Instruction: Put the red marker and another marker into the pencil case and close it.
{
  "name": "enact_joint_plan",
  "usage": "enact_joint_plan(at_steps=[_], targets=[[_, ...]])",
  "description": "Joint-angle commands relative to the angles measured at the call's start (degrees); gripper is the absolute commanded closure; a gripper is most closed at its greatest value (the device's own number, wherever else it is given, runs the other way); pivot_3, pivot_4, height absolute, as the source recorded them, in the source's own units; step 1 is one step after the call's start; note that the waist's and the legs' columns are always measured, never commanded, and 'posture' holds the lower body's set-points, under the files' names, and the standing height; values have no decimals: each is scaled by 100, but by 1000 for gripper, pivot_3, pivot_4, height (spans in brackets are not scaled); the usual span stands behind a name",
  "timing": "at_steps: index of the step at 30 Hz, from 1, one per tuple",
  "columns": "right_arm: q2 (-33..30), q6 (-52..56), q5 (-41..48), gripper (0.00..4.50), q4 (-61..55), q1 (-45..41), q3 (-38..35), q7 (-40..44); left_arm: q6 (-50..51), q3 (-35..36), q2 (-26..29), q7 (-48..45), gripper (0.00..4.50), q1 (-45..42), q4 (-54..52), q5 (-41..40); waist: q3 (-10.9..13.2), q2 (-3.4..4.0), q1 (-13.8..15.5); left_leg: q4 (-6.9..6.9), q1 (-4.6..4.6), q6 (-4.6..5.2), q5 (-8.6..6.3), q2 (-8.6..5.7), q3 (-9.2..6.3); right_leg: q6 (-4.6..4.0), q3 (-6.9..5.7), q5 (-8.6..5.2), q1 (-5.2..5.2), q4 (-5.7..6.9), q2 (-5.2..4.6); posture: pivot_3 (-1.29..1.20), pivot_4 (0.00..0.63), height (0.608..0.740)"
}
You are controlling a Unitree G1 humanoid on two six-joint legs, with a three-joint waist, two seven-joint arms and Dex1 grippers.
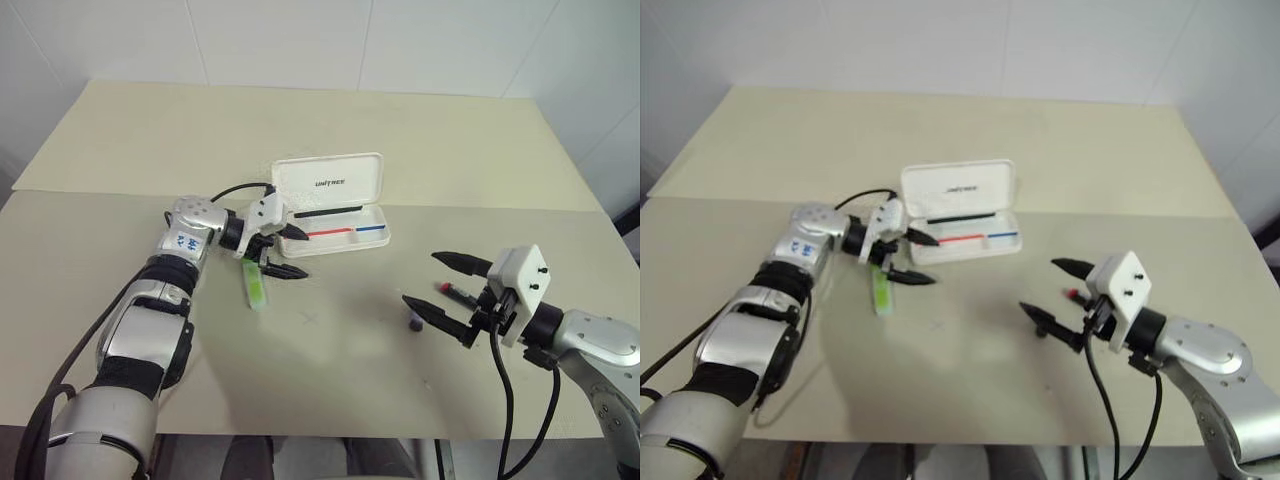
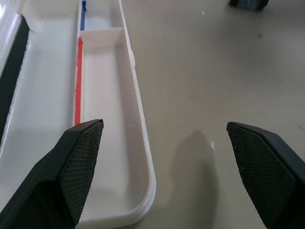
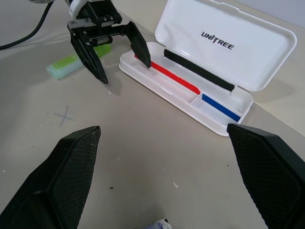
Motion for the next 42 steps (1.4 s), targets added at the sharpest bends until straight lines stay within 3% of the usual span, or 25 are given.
enact_joint_plan(at_steps=[1,4,7,18,27,37,42], targets=[[-58,-82,-8,0,-26,-37,-46,23,-95,-141,-58,380,29,-234,160,375,0,0,0,1,0,0,0,0,0,0,0,0,1,0,0,0,150,740],[-74,-89,-36,0,21,-81,-17,42,139,-243,-133,769,29,-368,300,663,0,0,11,5,1,2,2,-2,-3,5,0,4,5,1,0,0,150,740],[-93,-83,-48,0,56,-131,-12,57,300,-328,-149,1069,688,-420,307,869,0,0,3,10,2,4,6,-6,-4,11,4,15,9,-1,0,0,150,740],[-120,-274,92,0,209,-147,-204,323,71,-46,-187,1151,4364,-298,33,645,0,-1,-12,2,4,17,24,-12,2,20,22,36,6,-8,2,0,150,740],[-298,-662,443,0,942,-400,-414,1231,-36,430,-10,760,4457,231,-1196,6,1,0,0,-10,-6,18,21,-10,3,22,23,35,-3,-12,1,0,150,740],[-709,-1017,894,0,1738,-514,-658,2816,1623,590,951,434,4457,2078,-5049,-717,3,6,-11,-3,-5,20,19,-3,9,21,20,34,-2,-10,-1,0,150,740],[-972,-1314,857,0,2174,-529,-686,3646,2244,623,1570,385,4457,2686,-6387,-889,4,6,-4,16,3,19,19,-4,12,27,21,39,13,-11,-5,0,150,740]])
